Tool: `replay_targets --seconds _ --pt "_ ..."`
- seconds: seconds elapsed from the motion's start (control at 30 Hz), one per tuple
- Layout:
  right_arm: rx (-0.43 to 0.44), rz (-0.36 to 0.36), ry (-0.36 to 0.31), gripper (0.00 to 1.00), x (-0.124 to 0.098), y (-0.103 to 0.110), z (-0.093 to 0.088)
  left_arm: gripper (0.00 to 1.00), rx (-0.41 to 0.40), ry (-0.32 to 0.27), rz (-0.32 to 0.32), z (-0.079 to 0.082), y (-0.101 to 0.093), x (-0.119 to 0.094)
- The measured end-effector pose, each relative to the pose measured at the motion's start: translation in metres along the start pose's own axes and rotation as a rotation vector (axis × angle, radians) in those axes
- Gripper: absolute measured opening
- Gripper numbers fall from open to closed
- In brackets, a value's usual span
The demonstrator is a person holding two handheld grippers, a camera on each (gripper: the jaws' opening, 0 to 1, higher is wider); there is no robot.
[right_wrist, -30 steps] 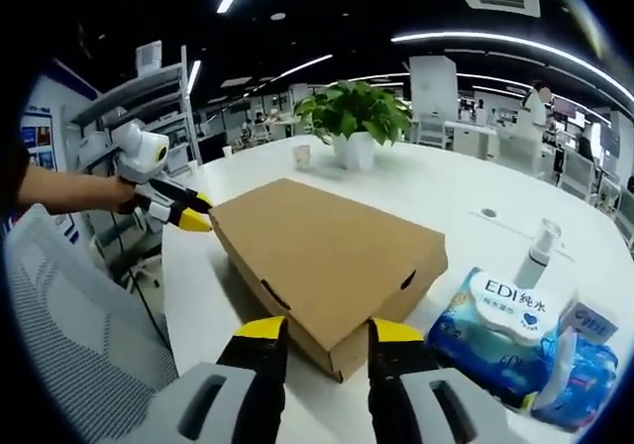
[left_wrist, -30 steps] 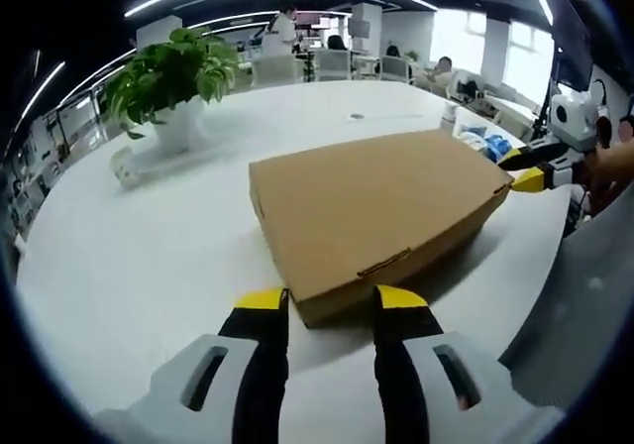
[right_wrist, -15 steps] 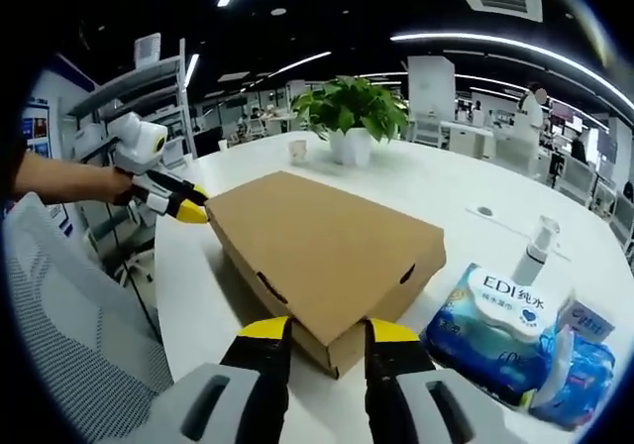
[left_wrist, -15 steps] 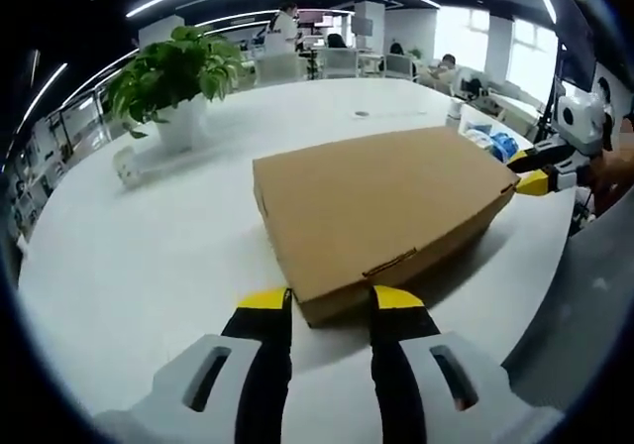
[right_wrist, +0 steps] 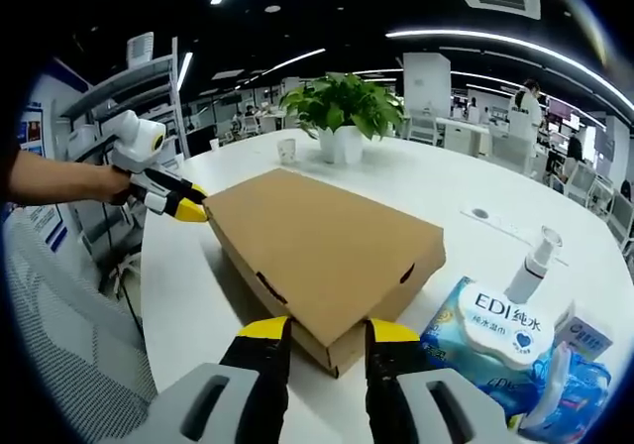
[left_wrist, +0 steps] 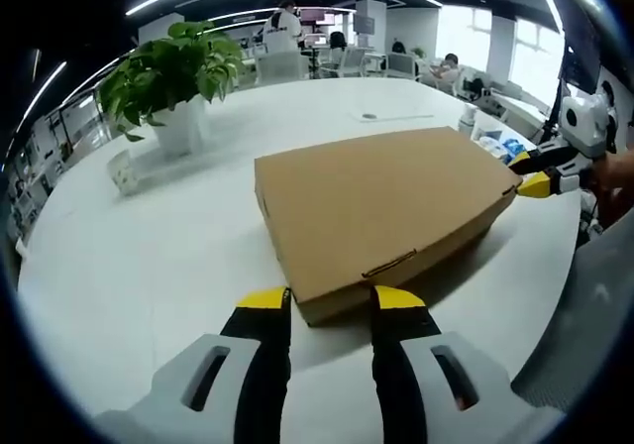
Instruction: Operate the shoe box by opening the lid, removing the specified soft item, and placing it in the target area until the item is outside and the box remains undamaged.
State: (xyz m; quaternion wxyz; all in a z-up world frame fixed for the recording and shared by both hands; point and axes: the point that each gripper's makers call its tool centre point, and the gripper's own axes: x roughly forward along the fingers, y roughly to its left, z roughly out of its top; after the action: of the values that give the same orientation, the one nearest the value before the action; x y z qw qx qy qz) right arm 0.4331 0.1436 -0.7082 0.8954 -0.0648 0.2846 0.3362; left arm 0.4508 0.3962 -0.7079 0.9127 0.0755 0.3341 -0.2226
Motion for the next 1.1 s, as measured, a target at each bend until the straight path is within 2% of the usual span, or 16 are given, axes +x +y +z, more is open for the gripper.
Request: replay_targets --seconds 0.37,0.47,0.77,1.1 --pt "0.023 -0.02 0.011 0.27 0.016 -0.022 0.013 0.3 -0.013 0.003 -0.002 0.016 0.007 0.019" --pt "0.021 -0.023 0.017 0.28 0.02 -0.026 0.016 0.31 -0.012 0.023 -0.007 0.017 0.008 0.025" --pt "0.028 -0.034 0.025 0.28 0.028 -0.039 0.023 0.31 -0.006 0.034 -0.005 0.026 0.012 0.036" --pt "0.049 -0.033 0.022 0.28 0.026 -0.037 0.022 0.31 0.009 0.044 -0.013 0.029 0.014 0.041"
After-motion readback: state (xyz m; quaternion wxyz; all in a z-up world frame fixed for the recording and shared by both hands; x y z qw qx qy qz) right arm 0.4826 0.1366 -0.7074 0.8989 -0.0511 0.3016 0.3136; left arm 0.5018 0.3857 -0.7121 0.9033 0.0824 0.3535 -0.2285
